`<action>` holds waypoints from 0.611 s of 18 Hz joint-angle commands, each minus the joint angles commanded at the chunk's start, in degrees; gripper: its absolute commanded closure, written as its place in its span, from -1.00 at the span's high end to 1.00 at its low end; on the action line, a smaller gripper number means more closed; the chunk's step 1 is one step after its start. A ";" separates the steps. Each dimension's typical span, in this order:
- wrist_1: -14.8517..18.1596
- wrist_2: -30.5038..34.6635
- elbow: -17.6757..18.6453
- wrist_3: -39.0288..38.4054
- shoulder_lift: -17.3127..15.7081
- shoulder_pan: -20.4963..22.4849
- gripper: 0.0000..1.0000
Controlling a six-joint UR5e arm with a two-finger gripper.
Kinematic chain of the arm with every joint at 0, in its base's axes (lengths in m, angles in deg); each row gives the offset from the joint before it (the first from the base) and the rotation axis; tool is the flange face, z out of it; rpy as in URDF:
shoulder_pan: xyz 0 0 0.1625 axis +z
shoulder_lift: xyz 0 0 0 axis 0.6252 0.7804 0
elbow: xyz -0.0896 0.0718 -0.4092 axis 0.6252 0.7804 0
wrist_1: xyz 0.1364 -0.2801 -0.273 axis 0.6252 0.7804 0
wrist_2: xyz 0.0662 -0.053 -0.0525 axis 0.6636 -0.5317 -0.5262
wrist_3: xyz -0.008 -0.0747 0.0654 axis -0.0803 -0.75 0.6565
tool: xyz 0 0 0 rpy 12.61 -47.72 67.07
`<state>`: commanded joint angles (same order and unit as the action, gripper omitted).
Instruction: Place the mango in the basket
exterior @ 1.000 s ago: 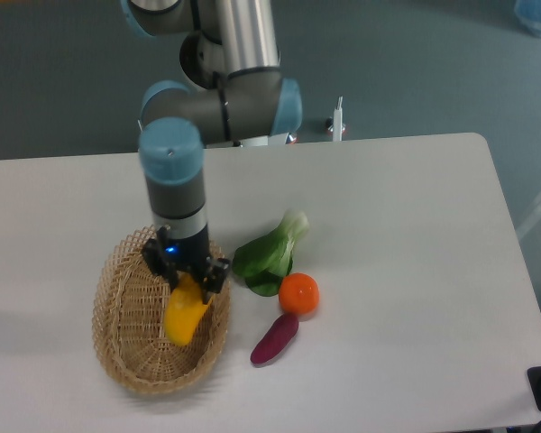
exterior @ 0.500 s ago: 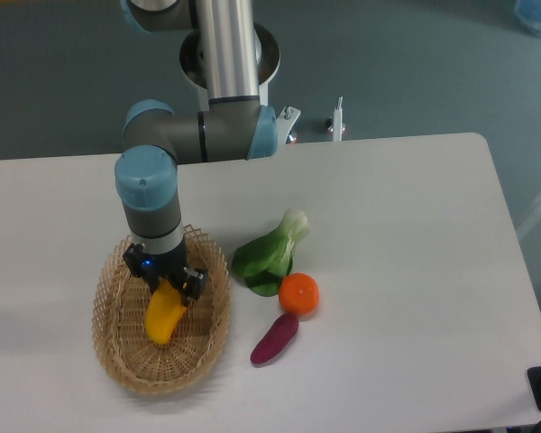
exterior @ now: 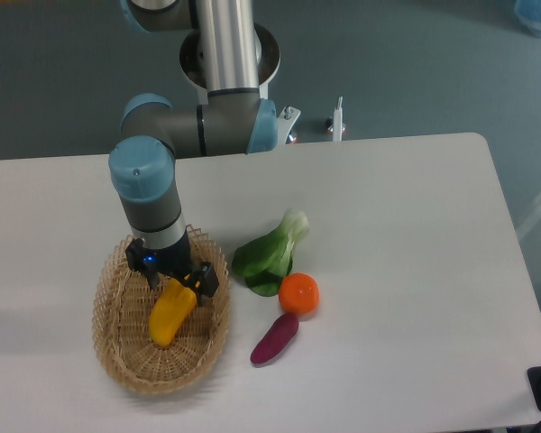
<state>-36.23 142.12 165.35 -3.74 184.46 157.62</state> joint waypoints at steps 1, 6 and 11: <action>0.09 0.00 -0.61 0.00 0.00 0.00 1.00; 0.88 0.09 -3.52 0.09 0.00 0.70 1.00; 1.32 0.09 -3.43 0.70 -1.23 1.58 1.00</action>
<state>-34.91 142.21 161.92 -3.04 183.23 159.20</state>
